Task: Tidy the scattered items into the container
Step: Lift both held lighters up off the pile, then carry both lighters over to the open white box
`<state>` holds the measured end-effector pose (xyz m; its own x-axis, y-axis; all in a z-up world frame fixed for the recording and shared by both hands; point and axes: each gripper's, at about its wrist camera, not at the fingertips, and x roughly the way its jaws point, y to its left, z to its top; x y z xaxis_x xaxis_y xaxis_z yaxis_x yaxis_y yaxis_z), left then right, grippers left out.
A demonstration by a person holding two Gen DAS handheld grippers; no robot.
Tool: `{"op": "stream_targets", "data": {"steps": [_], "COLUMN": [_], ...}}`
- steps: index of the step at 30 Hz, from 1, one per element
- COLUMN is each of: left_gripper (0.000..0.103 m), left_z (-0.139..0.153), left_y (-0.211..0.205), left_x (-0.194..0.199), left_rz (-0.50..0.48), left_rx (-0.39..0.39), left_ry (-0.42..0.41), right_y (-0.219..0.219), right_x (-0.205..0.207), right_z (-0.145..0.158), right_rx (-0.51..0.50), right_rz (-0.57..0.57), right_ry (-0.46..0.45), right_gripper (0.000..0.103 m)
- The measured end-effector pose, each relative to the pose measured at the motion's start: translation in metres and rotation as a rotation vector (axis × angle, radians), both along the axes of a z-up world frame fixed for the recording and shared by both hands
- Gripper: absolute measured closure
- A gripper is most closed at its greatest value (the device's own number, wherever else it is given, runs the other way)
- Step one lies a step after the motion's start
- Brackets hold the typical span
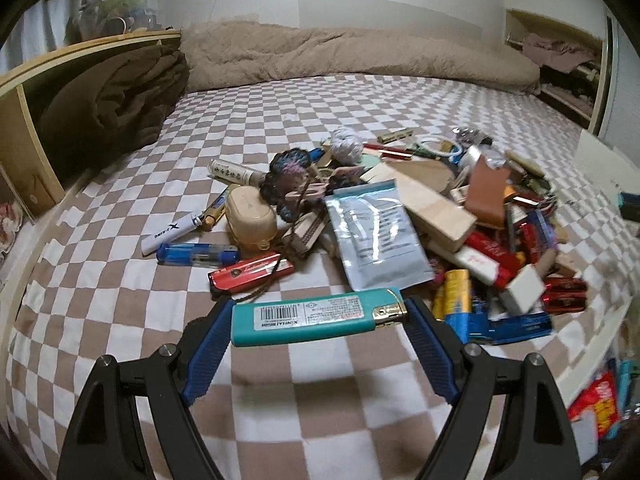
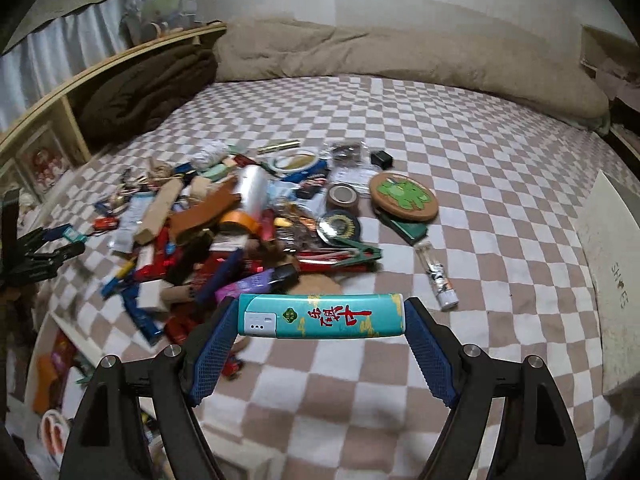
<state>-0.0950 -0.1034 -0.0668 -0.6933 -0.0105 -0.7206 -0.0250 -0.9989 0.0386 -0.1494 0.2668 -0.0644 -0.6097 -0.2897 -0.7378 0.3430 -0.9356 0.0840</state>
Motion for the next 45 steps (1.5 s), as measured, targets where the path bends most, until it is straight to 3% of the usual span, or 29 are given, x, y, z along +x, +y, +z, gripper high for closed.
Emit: {"op": "stream_targets", "data": {"steps": [8,19,45], "left_gripper": [0.018,0.018,0.018], "left_z": [0.023,0.045,0.023], "left_y": [0.016,0.045,0.083], "left_x": [0.025,0.062,0.107], "left_rz": [-0.019,-0.091,-0.199], "left_rx": [0.038,0.053,0.088], "left_ry": [0.012,0.019,-0.061], "right_y": [-0.020,-0.043,-0.080], "right_x": [0.036,0.070,0.116], "right_z": [0.023,0.032,0.008], "right_rx": [-0.042,-0.066,-0.095], "right_rz": [0.064,0.134,0.269], "right_ry": [0.052,0.061,-0.027], "right_gripper": [0.021,0.021,0.021]}}
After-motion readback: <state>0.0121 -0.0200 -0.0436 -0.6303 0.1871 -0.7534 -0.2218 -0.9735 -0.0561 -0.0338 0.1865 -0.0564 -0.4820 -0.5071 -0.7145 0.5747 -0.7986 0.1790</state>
